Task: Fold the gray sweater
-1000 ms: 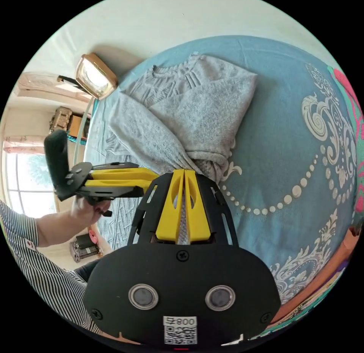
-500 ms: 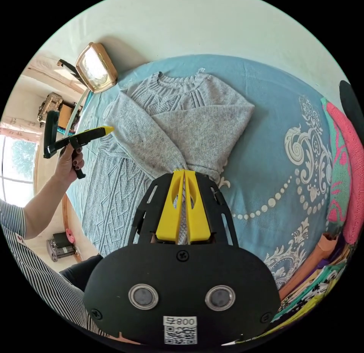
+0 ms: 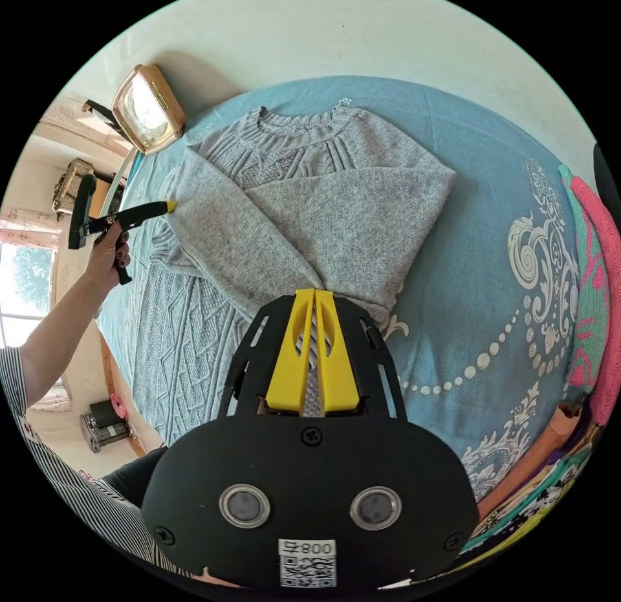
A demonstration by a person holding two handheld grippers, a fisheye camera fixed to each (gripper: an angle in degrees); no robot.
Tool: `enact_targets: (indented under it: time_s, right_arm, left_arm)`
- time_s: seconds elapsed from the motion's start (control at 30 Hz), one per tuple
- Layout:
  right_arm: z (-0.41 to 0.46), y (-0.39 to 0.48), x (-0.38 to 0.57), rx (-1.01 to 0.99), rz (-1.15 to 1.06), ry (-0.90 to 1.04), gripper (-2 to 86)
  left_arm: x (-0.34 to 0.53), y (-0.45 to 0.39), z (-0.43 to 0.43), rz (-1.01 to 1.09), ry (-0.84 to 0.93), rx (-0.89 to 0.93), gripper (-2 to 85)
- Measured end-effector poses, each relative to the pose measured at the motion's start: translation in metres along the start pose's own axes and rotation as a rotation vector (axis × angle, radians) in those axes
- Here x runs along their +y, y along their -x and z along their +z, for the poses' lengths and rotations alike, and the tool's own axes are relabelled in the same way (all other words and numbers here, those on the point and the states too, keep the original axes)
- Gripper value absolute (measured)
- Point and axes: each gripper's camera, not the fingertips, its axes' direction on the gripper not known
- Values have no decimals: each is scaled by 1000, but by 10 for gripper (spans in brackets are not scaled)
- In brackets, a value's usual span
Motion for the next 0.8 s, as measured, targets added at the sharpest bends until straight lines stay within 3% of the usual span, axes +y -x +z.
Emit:
enact_targets:
  time_s: [0.3,0.57,0.8]
  right_arm:
    - [-76,-15,111,-174,157,-81,1]
    - [-93,-19,297,-295,384,145,8]
    - [-85,0,406,-321,493,334,32]
  left_arm:
    - [71,56,-1,-44,56,152,8]
    - [223,119,26,-220,504,184,60]
    - [312,141,57,-305,727,219,73]
